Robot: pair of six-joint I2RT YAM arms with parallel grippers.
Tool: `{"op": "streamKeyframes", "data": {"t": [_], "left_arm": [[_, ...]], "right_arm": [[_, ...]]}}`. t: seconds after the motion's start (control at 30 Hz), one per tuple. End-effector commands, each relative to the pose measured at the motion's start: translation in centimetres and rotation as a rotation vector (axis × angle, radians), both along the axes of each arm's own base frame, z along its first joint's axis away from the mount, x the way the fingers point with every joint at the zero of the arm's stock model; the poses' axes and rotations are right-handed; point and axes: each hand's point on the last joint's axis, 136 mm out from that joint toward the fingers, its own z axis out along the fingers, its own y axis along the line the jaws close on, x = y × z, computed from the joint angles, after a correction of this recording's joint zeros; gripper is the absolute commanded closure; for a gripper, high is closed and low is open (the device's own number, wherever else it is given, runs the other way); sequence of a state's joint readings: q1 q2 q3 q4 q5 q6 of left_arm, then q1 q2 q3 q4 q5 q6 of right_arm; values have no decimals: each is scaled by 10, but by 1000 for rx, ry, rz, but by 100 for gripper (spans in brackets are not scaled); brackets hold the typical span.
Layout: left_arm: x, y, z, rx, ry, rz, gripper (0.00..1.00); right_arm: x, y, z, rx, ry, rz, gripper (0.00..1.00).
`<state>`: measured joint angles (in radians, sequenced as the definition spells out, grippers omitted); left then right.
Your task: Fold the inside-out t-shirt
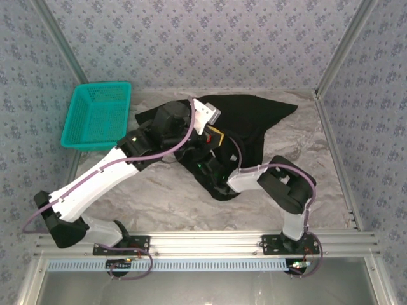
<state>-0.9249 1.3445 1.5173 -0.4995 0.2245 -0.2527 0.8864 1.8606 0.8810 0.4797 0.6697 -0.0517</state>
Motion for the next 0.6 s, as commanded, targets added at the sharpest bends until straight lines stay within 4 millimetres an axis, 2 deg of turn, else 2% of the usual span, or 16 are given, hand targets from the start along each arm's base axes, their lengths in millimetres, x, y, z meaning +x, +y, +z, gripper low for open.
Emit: {"op": "streamKeyframes", "data": {"t": [0.0, 0.13, 0.23, 0.33, 0.43, 0.5, 0.57], "left_arm": [[-25, 7, 41, -135, -55, -92, 100], [-18, 22, 42, -96, -110, -17, 100], [4, 33, 32, -21, -151, 105, 100], [17, 36, 21, 47, -162, 163, 100], [5, 25, 23, 5, -134, 78, 100], [-10, 13, 35, -74, -115, -10, 100], [-23, 6, 48, -138, -105, -79, 100]], "right_arm": [[15, -10, -11, 44, 71, -29, 57], [15, -25, -14, 132, 117, -40, 56], [0, -16, -7, 185, 132, 68, 55], [-13, -21, 6, 213, 129, 99, 54], [-11, -35, 9, 226, 130, 56, 53], [-1, -42, 2, 184, 133, -4, 53], [9, -41, -3, 150, 135, -39, 53]]}}
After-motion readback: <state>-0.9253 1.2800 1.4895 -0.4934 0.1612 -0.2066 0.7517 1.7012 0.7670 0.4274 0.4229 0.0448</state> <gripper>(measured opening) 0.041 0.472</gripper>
